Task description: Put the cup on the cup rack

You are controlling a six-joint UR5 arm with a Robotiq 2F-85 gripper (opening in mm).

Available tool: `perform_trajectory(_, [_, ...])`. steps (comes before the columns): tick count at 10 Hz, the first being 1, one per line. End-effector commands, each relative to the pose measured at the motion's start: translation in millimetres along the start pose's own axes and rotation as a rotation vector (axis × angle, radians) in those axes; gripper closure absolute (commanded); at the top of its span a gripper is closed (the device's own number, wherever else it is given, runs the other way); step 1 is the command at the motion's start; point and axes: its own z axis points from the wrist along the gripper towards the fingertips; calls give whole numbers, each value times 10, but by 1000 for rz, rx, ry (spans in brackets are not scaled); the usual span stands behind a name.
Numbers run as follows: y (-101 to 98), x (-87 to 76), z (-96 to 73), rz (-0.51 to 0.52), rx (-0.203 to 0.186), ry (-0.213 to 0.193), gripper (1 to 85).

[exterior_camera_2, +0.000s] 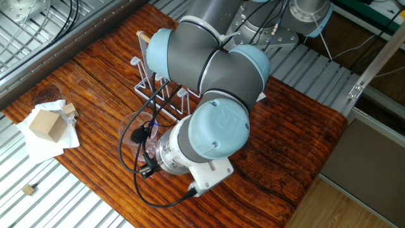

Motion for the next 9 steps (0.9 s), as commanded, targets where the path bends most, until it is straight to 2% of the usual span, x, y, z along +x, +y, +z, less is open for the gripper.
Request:
perform_trajectory(1, [35,18,-22,5,-15,0,277])
perform_trajectory(9, [57,35,-5,3,-24,7,287])
